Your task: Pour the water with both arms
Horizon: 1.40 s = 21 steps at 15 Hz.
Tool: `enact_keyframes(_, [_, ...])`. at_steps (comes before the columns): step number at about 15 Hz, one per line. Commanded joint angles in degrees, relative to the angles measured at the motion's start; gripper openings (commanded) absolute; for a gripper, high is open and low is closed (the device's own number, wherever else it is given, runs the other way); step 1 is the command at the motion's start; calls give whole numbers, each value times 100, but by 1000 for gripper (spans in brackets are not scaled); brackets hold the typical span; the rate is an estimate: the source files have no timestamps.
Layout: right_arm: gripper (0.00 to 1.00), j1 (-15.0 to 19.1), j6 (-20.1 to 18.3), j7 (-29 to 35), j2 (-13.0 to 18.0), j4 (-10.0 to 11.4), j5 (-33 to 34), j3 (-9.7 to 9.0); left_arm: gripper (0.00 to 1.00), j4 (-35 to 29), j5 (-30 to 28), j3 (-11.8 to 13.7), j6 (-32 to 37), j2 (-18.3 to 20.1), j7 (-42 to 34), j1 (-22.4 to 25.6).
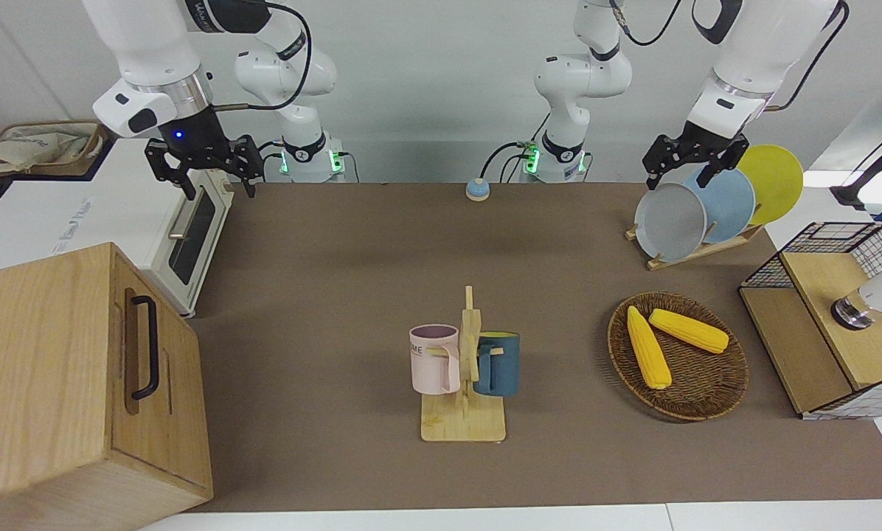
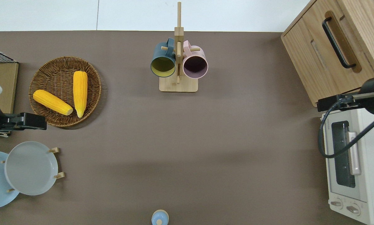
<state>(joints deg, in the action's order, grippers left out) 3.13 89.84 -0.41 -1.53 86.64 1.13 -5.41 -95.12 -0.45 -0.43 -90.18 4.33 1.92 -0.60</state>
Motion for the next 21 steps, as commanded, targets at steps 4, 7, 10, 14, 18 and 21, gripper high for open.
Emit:
enact_keyframes(4, [983, 100, 34, -117, -5, 2, -51, -57, 1000, -7, 19, 52, 53, 50, 63, -46])
enact_keyframes(7, [983, 92, 42, -135, -5, 2, -51, -57, 1000, 19, 177, 69, 53, 85, 20, -37])
enact_keyframes(10, [983, 74, 270, -265, -5, 37, -60, -65, 1000, 46, 177, 104, 53, 76, 2, -2])
enact_keyframes(14, [983, 48, 867, -854, 4, 186, -51, -144, 998, 204, 265, 507, 53, 15, -690, 42])
enact_keyframes(18, [983, 56, 1709, -1249, 13, 572, 28, -618, 998, 423, 256, 737, 45, -222, -2017, 673])
enact_keyframes(21, [983, 4, 2711, -1899, 13, 967, 45, -715, 998, 607, 239, 737, -60, -476, -3106, 1376])
